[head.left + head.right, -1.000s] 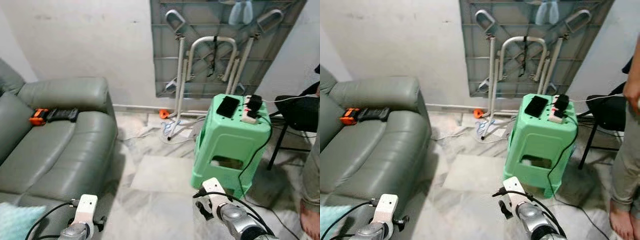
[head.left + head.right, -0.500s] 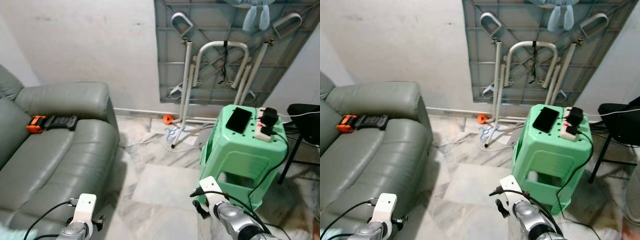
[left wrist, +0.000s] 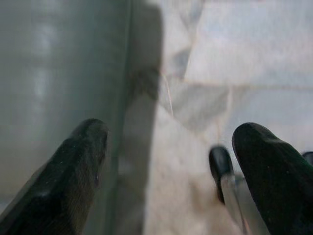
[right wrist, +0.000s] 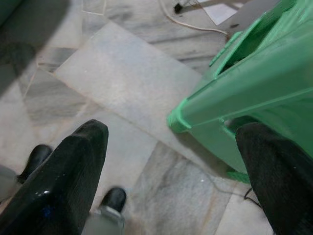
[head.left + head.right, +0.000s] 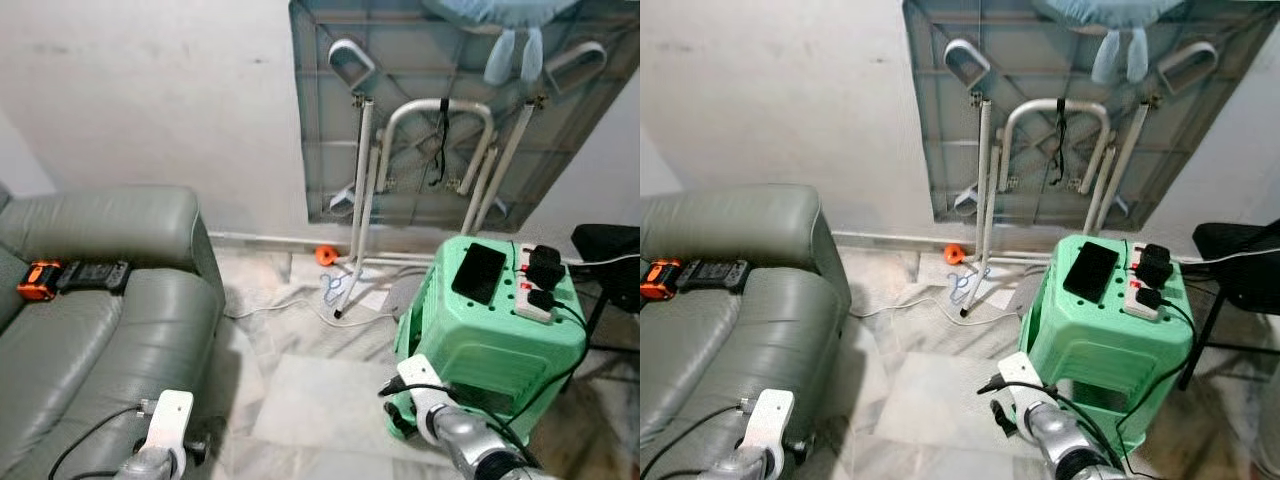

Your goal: Move the pillow to the sofa

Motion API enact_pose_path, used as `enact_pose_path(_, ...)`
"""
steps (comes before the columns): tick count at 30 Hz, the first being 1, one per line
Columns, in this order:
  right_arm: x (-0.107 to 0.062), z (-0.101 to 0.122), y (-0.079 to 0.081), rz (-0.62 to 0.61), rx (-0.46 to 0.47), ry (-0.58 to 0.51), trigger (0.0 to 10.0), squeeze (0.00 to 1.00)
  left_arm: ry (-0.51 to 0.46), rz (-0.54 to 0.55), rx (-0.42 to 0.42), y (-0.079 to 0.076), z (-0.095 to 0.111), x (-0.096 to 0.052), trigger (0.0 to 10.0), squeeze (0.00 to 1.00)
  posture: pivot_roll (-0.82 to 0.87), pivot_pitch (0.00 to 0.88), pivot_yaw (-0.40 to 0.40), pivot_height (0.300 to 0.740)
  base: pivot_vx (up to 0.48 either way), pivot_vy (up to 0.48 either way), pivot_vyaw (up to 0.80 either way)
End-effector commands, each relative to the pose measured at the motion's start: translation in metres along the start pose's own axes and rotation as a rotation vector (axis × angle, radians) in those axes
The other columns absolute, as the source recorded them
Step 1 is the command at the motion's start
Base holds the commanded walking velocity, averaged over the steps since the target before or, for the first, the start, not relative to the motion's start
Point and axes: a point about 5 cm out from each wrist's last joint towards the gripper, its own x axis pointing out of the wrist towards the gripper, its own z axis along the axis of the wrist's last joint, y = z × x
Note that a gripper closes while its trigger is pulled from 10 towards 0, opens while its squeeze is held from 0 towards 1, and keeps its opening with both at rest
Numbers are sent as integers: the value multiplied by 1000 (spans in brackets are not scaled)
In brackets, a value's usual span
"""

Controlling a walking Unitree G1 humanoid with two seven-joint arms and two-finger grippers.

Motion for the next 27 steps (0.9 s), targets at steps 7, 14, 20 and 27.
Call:
enact_pose_path(7, -1, -3, -7, -21, 4, 8, 10000, 0, 5, -20, 2, -6, -1, 1, 10000, 0, -58, 0, 43, 740, 409, 0, 0)
enact_pose_path(14, -2, -4, -7, -20, 6, 9, 10000, 0, 6, -20, -8, -6, -2, 0, 10000, 0, -57, 0, 40, 740, 409, 0, 0)
enact_pose_path(20, -2, -4, -7, -21, 9, 11, 10000, 0, -3, -3, 2, -5, -1, 1, 10000, 0, -58, 0, 41, 740, 242, 0, 0)
enact_pose_path(27, -2, -5, -7, -24, 12, 12, 10000, 0, 4, 7, -2, -5, -1, 1, 10000, 0, -59, 0, 40, 740, 0, 0, 0)
